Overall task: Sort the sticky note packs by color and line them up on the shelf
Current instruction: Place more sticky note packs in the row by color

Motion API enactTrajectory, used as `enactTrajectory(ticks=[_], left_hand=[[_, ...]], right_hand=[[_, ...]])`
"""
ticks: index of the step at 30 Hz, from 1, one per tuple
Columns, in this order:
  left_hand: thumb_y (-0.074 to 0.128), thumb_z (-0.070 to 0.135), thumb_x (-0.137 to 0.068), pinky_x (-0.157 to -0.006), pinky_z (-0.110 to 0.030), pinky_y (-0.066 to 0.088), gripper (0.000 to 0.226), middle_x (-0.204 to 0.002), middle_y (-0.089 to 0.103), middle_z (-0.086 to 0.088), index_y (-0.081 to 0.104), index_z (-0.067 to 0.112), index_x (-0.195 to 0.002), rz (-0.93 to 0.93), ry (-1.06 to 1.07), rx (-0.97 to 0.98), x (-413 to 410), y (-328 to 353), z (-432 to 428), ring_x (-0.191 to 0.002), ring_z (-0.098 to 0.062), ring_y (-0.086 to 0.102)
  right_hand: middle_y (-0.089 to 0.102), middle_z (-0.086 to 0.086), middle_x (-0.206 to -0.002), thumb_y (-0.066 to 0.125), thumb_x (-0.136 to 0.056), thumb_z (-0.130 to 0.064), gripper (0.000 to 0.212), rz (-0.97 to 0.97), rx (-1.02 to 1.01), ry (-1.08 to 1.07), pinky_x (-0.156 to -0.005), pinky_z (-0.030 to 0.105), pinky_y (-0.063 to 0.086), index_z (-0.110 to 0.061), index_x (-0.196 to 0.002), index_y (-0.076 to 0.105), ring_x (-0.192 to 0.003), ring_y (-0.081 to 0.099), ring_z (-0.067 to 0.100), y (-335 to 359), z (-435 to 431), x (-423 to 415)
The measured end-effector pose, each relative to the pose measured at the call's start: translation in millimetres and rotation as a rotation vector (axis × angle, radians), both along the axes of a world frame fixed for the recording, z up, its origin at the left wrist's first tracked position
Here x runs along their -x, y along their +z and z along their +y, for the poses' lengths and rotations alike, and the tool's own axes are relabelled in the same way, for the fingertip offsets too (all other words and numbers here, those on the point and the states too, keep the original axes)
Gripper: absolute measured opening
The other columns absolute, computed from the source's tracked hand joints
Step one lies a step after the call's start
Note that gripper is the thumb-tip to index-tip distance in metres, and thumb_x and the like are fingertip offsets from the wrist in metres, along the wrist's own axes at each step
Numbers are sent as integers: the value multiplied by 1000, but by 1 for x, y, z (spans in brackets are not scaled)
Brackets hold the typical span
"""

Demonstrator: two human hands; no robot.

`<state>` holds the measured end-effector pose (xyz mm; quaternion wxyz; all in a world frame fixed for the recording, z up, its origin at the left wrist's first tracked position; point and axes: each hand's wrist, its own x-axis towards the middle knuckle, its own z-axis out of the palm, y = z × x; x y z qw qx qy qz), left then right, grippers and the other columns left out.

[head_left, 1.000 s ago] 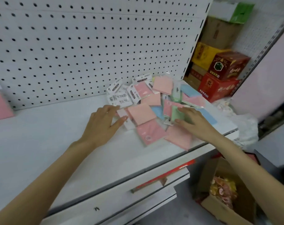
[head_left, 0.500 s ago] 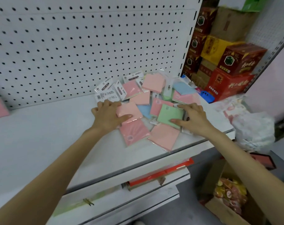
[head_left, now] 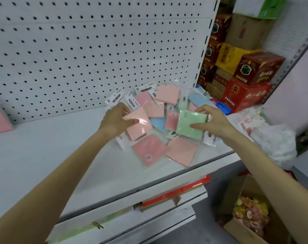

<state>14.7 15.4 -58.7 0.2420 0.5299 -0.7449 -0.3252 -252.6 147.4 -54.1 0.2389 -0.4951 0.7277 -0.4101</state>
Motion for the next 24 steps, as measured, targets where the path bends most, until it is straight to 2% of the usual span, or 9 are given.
enactTrajectory(ticks=[3, 5, 7, 10, 13, 16, 19, 22, 24], left_hand=[[74, 23, -79, -62, -23, 43, 29, -103, 55, -3, 55, 18, -101, 261, 51, -62, -20, 17, 0, -94, -20, 53], [70, 19, -84, -51, -19, 42, 22, -106, 59, -7, 57, 16, -101, 404, 68, -130, -45, 27, 2, -86, -24, 57], [66, 12, -86, -45, -19, 46, 19, -104, 64, -12, 54, 11, -101, 510, 91, -190, -79, 33, 3, -74, -23, 60], [68, 8, -83, -71, -38, 55, 23, -102, 67, -15, 50, 13, -95, 570, 175, -259, -144, 32, 2, -76, -27, 65], [65, 1, -85, -82, -46, 55, 26, -100, 63, -15, 46, 12, -99, 626, 272, -297, -217, 26, 8, -83, -29, 64], [58, 3, -89, -73, -40, 59, 17, -97, 62, -10, 49, 10, -101, 703, 371, -293, -290, 21, 19, -85, -26, 64], [52, 16, -95, -62, -30, 56, 15, -97, 63, -9, 54, 6, -106, 744, 496, -276, -357, 17, 31, -82, -22, 65], [48, 24, -98, -62, -27, 54, 20, -96, 67, -4, 59, 11, -107, 750, 549, -251, -408, 9, 43, -82, -18, 66], [47, 26, -98, -65, -28, 55, 22, -99, 70, -3, 61, 13, -110, 773, 575, -241, -434, 3, 50, -85, -17, 67]], right_hand=[[55, -7, -98, 78, -71, -4, 33, -81, 28, 32, -47, 5, 36, -22, -93, 60, -79, 52, 5, 17, -10, -17], [56, -2, -107, 78, -70, -1, 37, -146, 48, 53, -51, 9, 40, -26, -92, 61, -84, 54, 8, 29, -21, -36], [57, -2, -104, 77, -69, 1, 40, -199, 38, 84, -58, 19, 45, -28, -91, 60, -86, 55, 12, 40, -37, -65], [60, 1, -94, 76, -69, 4, 41, -288, -4, 205, -62, 27, 51, -28, -89, 60, -83, 58, 19, 51, -68, -126], [63, 3, -91, 77, -67, 3, 37, -346, -62, 377, -68, 32, 54, -21, -90, 62, -80, 62, 21, 54, -104, -205], [62, 6, -82, 82, -66, -7, 31, -303, -117, 572, -61, 25, 51, -7, -91, 63, -73, 61, 19, 56, -137, -294], [55, 15, -80, 86, -63, -19, 48, -230, -182, 722, -63, 34, 44, 4, -95, 57, -71, 55, 24, 54, -160, -379], [61, 17, -85, 86, -63, -17, 45, -204, -220, 842, -68, 37, 52, -10, -101, 65, -76, 62, 28, 51, -173, -453], [62, 6, -86, 85, -64, -13, 51, -183, -227, 872, -64, 25, 53, -22, -109, 65, -74, 62, 16, 50, -178, -499]])
